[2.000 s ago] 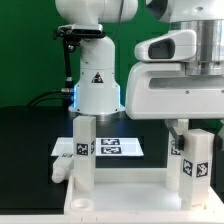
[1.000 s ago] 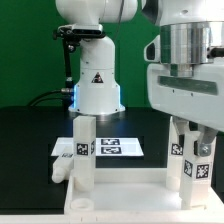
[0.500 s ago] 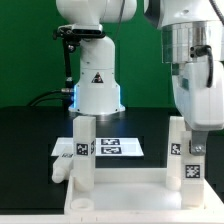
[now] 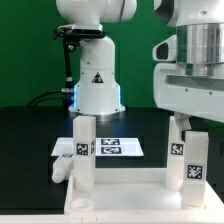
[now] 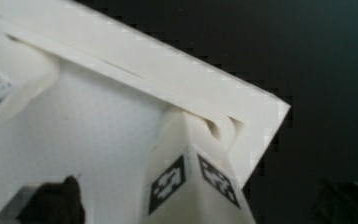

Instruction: Assemble desk

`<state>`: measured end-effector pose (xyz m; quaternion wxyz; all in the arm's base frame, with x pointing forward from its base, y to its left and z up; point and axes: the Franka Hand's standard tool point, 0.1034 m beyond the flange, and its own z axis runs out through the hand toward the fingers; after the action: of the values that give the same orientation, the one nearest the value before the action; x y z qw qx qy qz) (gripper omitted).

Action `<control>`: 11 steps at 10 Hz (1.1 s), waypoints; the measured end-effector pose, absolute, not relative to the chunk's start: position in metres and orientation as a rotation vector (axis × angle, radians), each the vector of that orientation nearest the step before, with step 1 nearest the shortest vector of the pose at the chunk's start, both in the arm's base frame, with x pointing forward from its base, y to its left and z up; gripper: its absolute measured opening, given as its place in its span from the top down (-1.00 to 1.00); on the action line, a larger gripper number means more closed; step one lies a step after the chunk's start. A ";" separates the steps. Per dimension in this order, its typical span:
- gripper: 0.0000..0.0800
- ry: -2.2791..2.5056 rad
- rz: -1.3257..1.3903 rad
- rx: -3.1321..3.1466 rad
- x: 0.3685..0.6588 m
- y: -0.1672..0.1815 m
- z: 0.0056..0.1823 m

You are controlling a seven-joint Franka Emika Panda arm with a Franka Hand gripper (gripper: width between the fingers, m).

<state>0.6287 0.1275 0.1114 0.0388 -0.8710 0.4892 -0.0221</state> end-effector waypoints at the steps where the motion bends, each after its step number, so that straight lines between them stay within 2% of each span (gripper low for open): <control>1: -0.62 1.344 -0.073 -2.763 0.629 0.127 0.112; 4: -0.62 0.717 -0.108 -3.012 0.639 0.113 0.118; 6: -0.57 0.703 -0.136 -3.011 0.641 0.113 0.117; 7: -0.25 0.703 -0.136 -3.011 0.641 0.112 0.117; 8: -0.25 0.703 -0.136 -3.011 0.641 0.112 0.117; 9: 0.25 0.704 -0.137 -3.011 0.641 0.112 0.117; 11: 0.29 1.008 -0.131 -2.915 0.641 0.110 0.117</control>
Offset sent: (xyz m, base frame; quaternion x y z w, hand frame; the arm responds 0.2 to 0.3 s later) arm 0.0110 -0.0140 -0.0002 -0.0018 -0.0129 -0.3269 0.9450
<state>0.6415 0.1104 0.1172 0.0273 -0.9439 0.3264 -0.0424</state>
